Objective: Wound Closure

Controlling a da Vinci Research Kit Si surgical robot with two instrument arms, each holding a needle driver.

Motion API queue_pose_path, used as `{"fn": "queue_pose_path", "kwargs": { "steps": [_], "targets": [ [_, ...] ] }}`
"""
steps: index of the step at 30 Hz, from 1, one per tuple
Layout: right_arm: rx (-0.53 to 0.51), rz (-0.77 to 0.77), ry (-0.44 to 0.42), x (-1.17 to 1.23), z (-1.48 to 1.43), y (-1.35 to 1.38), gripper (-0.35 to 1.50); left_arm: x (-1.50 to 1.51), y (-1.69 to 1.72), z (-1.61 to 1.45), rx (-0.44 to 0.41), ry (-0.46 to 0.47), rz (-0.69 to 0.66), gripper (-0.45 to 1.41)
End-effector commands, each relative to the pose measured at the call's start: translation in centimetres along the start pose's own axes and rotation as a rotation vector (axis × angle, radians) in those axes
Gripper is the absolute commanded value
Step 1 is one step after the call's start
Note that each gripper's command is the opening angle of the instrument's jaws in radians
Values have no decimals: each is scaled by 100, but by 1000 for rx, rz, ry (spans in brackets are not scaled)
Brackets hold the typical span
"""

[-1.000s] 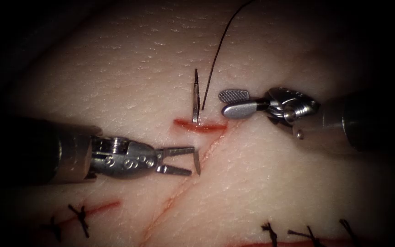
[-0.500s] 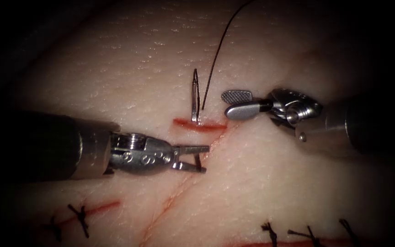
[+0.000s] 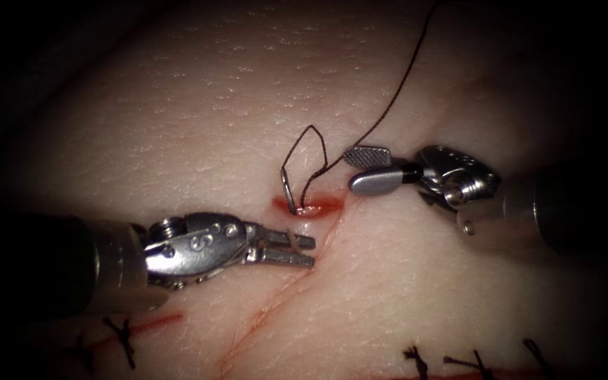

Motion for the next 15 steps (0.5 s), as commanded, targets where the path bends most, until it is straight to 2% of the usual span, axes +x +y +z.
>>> {"fn": "queue_pose_path", "kwargs": {
  "steps": [1, 3, 5, 6, 7, 8, 9, 10, 12, 15],
  "targets": [
    [3, -18, 1, -10, 3, 2, 14, -3, 0, 6, -10, 11, -19, -45],
    [1, -60, -4, -11, -1, 1, 5, 8, 8, 3, -46, 56, -75, -45],
    [-4, -78, -12, -11, -4, 0, 5, 17, 14, 1, -61, 86, -105, -45],
    [-9, -102, -22, -11, -5, -1, 14, 24, 19, -1, -72, 100, -127, -45],
    [-18, -134, -49, -11, -6, -1, 36, 31, 25, -3, -84, 109, -143, -45],
    [-23, -147, -63, -11, -5, -2, 46, 34, 28, -4, -89, 115, -156, -45],
    [-30, -149, -79, -11, -5, -2, 64, 38, 32, -5, -96, 122, -170, -45],
    [-39, -151, -98, -12, -5, -2, 73, 43, 38, -5, -107, 135, -195, -45],
    [-25, -150, -103, -13, -5, -3, 73, 48, 45, -7, -120, 150, -215, -45],
    [-15, -156, -110, -15, -5, -6, 56, 57, 54, -9, -143, 169, -224, -45]
  ]
}}
